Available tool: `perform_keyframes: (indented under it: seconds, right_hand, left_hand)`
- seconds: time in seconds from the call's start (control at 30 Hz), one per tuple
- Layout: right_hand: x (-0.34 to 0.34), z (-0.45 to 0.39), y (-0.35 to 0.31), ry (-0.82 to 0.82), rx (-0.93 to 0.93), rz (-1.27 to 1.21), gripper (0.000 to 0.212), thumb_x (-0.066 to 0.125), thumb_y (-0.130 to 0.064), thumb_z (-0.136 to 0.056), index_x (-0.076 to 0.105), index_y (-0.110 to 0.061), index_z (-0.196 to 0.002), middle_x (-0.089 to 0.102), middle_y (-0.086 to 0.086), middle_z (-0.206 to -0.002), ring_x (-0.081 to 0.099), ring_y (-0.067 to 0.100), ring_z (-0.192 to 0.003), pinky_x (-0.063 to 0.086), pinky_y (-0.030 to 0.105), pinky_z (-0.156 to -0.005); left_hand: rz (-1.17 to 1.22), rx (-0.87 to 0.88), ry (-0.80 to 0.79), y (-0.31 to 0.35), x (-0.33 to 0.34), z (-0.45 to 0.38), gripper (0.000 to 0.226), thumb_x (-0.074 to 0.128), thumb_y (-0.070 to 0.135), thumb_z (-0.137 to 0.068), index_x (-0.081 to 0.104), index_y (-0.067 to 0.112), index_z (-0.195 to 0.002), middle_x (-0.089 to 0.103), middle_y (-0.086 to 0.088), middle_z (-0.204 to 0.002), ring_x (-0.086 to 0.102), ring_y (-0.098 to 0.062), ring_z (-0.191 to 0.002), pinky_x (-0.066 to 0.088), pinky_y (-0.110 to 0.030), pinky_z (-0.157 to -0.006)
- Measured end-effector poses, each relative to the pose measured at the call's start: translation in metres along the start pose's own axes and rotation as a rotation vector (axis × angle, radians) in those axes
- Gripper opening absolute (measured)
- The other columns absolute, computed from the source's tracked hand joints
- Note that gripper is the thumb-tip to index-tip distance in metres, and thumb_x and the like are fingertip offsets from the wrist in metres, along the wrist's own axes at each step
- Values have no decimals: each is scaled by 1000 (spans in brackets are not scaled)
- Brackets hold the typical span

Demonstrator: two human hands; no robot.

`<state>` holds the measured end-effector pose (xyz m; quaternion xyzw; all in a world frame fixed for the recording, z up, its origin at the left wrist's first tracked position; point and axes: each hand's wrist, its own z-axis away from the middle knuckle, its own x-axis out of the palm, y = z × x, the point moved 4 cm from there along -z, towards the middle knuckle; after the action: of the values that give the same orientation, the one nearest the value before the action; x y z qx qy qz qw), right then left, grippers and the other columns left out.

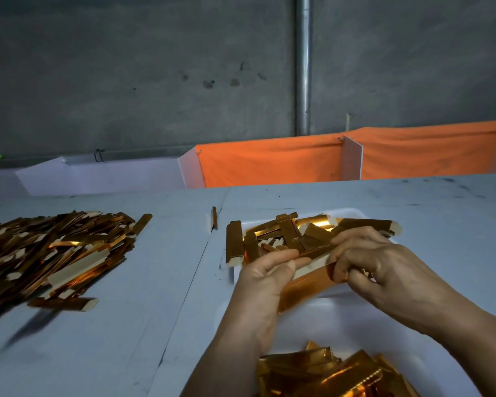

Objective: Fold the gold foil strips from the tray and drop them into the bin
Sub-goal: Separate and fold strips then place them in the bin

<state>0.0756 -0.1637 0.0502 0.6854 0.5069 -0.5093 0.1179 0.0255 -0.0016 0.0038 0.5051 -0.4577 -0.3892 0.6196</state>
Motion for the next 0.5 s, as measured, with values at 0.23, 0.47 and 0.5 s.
perform_keyframes:
  seconds: [0.23, 0.47, 0.5]
  right_hand:
    - [-1, 0, 10, 170, 270, -316, 11, 64, -21, -86, 60, -28, -79, 64, -18, -104, 56, 2, -104, 47, 23, -83]
    - [-6, 2, 19, 283, 413, -516, 18, 67, -15, -85, 63, -31, -79, 66, -2, -76, 63, 11, -72, 48, 29, -69]
    - [-6, 2, 20, 285, 414, -542, 19, 67, -16, -85, 63, -33, -80, 67, 2, -76, 64, 13, -73, 49, 31, -71]
  left_hand:
    - [-70, 124, 23, 4, 9, 5, 23, 49, 25, -98, 66, 37, -109, 70, 15, -106, 62, -12, -109, 46, -43, -100]
    - [-295, 330, 47, 18, 13, 12, 17, 56, 32, -93, 70, 40, -90, 58, 27, -106, 53, 15, -98, 47, -7, -72]
    - [-364, 408, 63, 21, 13, 13, 12, 58, 34, -91, 70, 38, -89, 53, 28, -112, 48, 16, -104, 46, -7, -76]
